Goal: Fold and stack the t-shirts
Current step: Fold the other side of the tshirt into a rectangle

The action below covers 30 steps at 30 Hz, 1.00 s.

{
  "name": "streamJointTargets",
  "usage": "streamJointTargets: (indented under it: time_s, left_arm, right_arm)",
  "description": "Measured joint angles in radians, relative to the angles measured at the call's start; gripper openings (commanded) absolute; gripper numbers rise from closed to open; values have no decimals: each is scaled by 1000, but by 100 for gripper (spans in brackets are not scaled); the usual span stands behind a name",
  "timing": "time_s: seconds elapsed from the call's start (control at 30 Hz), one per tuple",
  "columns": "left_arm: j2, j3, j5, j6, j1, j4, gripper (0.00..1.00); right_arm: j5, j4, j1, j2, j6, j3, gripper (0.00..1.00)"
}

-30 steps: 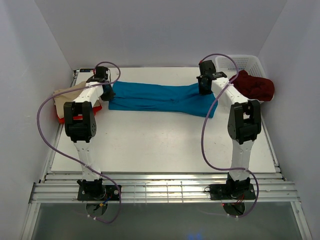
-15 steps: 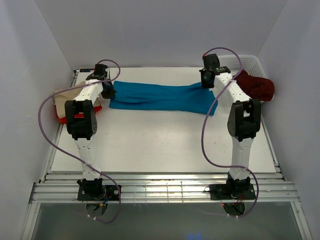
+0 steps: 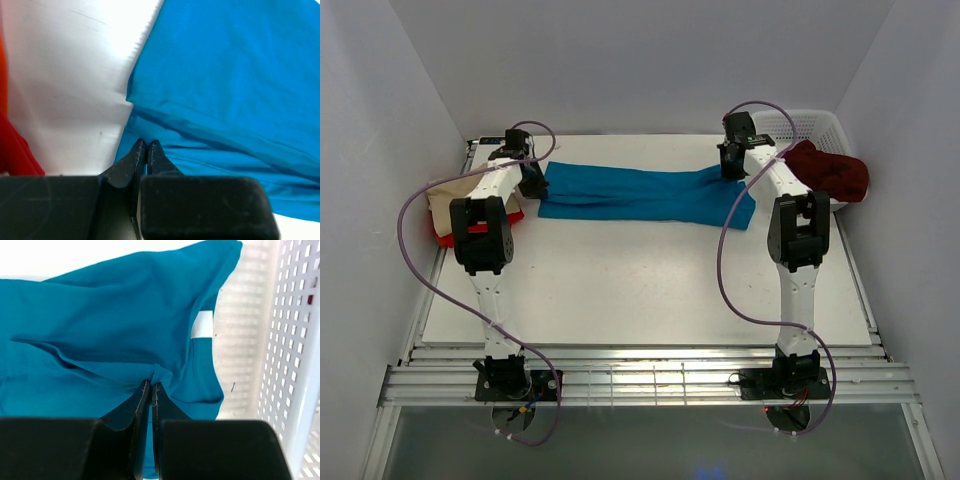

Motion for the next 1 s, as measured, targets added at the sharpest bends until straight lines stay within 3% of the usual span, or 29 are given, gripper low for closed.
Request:
streamJointTargets:
  time_s: [0.17,0.3,0.37,0.43,0.5,0.6,0.77,0.87,0.97,1.0]
  left_arm:
    - [31,28,16,-1,20,-8,14]
    - [33,66,27,-9,29,-11,32]
    - [33,85,26,-14,32,0,39]
    - [33,98,20,-23,36,29,42]
    - [31,103,1,-27,37,71,49]
    - [26,121,-35,-35,37,116,50]
    - [-8,142,-56,-44,32,187,48]
    - [-97,23,-72,-48,10,267,40]
    - [-200,-141,-86,-42,-59,360,20]
    - [-216,-170,-87,-35,-92,385,12]
  right_arm:
    - [0,-1,-4,30,-4,28,8]
    - [9,5,-11,40,-8,43,10]
    - [21,12,-14,40,-11,44,26]
    - [36,19,-19,40,-20,45,52]
    - [50,24,-24,40,-26,48,58]
    - [68,36,-30,40,-38,55,59]
    - [87,84,-33,31,-48,28,59]
    - [69,122,-32,-13,-49,-56,57]
    - [26,135,-32,-57,-49,-109,51]
    - [10,136,-32,-64,-48,-110,37]
